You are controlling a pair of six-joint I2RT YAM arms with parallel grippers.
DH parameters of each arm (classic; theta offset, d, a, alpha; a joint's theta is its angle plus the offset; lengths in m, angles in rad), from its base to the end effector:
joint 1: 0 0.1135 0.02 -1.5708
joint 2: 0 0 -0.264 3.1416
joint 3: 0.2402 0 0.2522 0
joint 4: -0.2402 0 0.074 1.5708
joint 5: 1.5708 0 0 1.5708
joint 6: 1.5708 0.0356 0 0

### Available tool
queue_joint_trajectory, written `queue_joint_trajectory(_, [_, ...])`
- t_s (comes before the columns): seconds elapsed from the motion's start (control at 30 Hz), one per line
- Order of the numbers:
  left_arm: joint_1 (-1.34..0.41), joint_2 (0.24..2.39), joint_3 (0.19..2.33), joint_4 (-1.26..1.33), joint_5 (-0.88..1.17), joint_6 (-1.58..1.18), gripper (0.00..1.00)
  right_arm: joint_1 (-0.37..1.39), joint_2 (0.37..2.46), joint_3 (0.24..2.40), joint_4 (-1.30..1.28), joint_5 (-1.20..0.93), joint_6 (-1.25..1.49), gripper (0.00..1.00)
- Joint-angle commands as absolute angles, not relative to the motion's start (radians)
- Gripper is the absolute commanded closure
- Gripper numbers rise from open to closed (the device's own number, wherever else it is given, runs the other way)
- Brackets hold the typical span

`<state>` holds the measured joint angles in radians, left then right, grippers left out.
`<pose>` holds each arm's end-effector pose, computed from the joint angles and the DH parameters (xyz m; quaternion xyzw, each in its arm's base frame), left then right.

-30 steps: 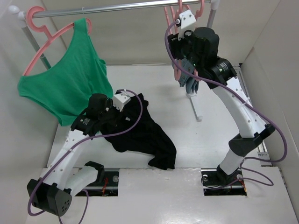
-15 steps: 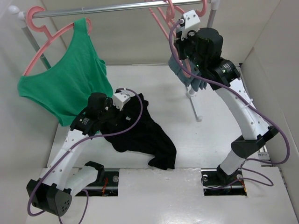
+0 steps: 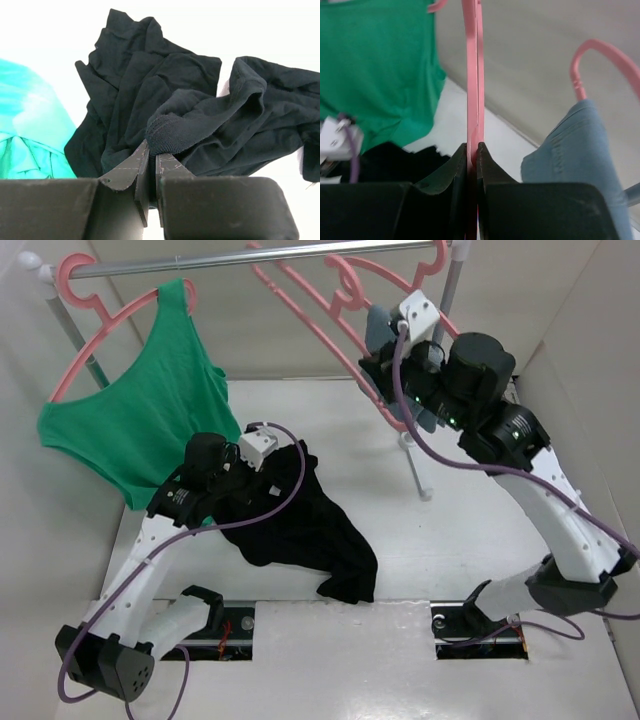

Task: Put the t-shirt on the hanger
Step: Grab a hanger with the right arm

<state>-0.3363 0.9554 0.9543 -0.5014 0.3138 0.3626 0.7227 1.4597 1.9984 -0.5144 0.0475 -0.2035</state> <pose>0.1919 -0.0787 0.3368 0.3658 0.7715 -0.1279 0.5046 0.2109 0.1838 0.5557 -0.2967 0.6323 0.1676 0.6957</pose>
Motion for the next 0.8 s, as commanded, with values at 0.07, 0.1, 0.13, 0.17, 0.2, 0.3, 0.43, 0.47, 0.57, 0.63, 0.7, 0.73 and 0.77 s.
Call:
queue_joint_trajectory(0.07, [-0.333,0.966,1.028,-0.488,0.348,0.328,1.00,0.794,1.275,1.746,-0.483,0.027,-0.216,1.00])
queue_joint_trajectory(0.1, [-0.333,0.979,1.040,-0.488,0.348,0.328,1.00,0.822,1.243,1.697,-0.512,0.040,-0.204,1.00])
queue_joint_trajectory(0.13, [-0.333,0.979,1.040,-0.488,0.348,0.319,1.00,0.833,1.179,1.599,-0.528,0.054,-0.174,1.00])
queue_joint_trajectory(0.17, [-0.333,0.991,1.040,-0.488,0.339,0.319,1.00,0.842,1.145,1.550,-0.540,0.054,-0.151,1.00])
queue_joint_trajectory(0.2, [-0.333,1.005,1.051,-0.488,0.339,0.319,1.00,0.851,1.111,1.504,-0.551,0.054,-0.126,1.00])
queue_joint_trajectory(0.3, [-0.333,1.038,1.069,-0.488,0.319,0.310,1.00,0.890,0.991,1.343,-0.587,0.064,-0.029,1.00])
queue_joint_trajectory(0.43, [-0.333,1.086,1.113,-0.488,0.299,0.301,1.00,0.928,0.893,1.209,-0.655,0.078,0.057,1.00])
queue_joint_trajectory(0.47, [-0.333,1.097,1.123,-0.488,0.285,0.292,1.00,0.952,0.867,1.171,-0.664,0.065,0.066,1.00])
queue_joint_trajectory(0.57, [-0.333,1.129,1.147,-0.488,0.250,0.291,1.00,0.983,0.836,1.147,-0.713,0.054,0.090,1.00])
queue_joint_trajectory(0.63, [-0.333,1.140,1.147,-0.488,0.212,0.302,1.00,0.983,0.824,1.147,-0.750,0.054,0.100,1.00])
queue_joint_trajectory(0.7, [-0.333,1.149,1.147,-0.474,0.186,0.311,1.00,0.983,0.810,1.157,-0.796,0.054,0.100,1.00])
queue_joint_trajectory(0.73, [-0.333,1.149,1.147,-0.463,0.177,0.311,1.00,0.983,0.799,1.167,-0.796,0.054,0.100,1.00])
queue_joint_trajectory(0.77, [-0.333,1.161,1.147,-0.463,0.176,0.311,1.00,0.983,0.789,1.167,-0.805,0.028,0.100,1.00])
